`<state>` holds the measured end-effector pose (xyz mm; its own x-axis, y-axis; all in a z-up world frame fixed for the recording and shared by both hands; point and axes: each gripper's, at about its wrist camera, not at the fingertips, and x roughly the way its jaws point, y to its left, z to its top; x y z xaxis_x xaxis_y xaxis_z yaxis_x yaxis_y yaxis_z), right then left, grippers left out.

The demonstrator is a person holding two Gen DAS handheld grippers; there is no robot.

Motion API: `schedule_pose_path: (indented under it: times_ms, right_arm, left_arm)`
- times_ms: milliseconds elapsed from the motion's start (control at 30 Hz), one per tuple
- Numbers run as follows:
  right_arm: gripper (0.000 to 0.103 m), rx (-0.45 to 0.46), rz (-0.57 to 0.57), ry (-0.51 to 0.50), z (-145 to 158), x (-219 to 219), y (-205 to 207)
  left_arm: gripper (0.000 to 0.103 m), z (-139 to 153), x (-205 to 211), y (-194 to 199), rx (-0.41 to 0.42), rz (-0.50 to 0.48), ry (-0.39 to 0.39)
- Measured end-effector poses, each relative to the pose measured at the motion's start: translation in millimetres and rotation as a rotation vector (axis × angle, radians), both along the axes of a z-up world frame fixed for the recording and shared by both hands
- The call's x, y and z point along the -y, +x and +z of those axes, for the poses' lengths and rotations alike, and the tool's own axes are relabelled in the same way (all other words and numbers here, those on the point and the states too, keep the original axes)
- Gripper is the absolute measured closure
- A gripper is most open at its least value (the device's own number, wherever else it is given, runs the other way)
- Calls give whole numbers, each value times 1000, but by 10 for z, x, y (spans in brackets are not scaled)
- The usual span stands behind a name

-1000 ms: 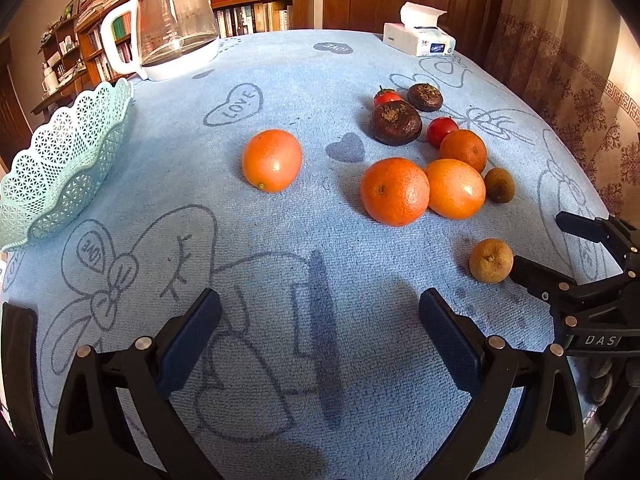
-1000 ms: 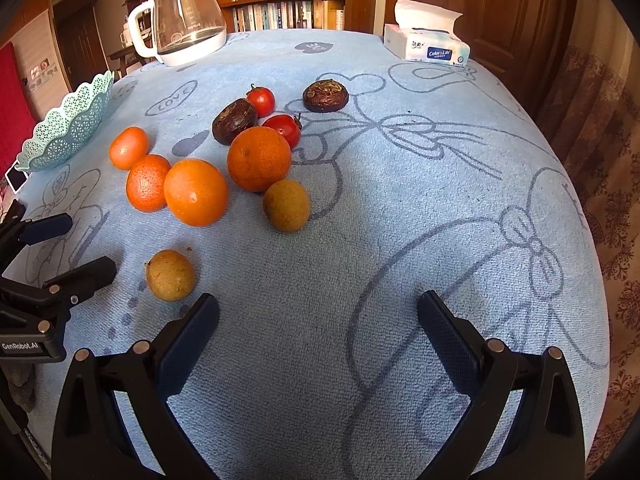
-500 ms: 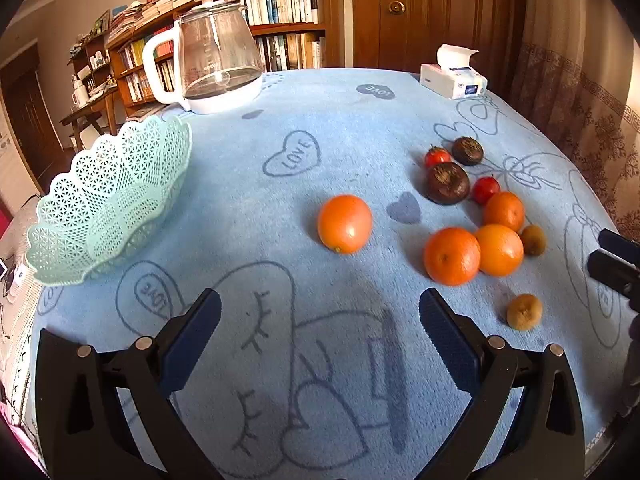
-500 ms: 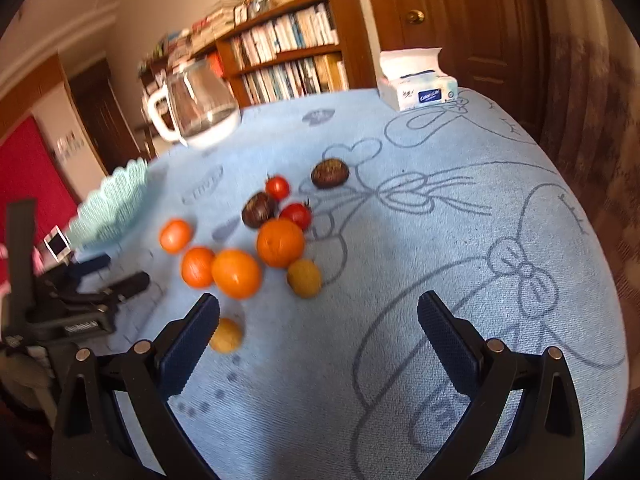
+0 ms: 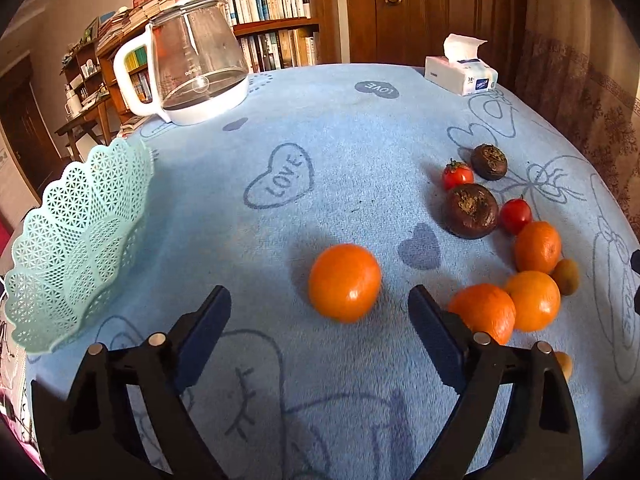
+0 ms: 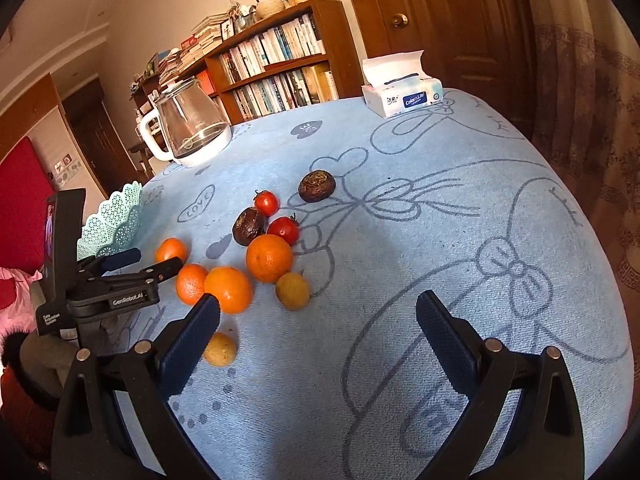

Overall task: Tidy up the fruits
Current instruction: 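Move the left tool to the large orange and close on it, then carry the orange toward the green basket with the left tool while the right tool grasps a small brown kiwi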

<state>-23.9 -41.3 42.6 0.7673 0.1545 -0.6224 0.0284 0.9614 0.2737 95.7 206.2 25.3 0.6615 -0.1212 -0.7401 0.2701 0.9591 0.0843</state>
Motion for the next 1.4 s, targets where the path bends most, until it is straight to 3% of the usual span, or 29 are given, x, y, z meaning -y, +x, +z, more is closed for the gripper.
schedule_pose_path:
  times_ms: [167,367,400,933,1400]
  right_arm:
    - [10,-14,7,-15,-43,-28,24]
    - [18,-50,24,-38,-116,-98,73]
    - [24,-56,28,-43,-126,-111,81]
    - [50,-138,67,-138,-183,-335,406]
    - [63,-183,68,-205,-305,-426,638]
  left_arm:
    - [31,-47,36,111,-32,-22,-25]
    - [58,-101,19,115,-50,-39,-62]
    - [64,-96,11,110,-50,-45,-74]
    - [65,60,-170,-50,22,-27,-142]
    - [65,65,-223,-63,23,-29,-158]
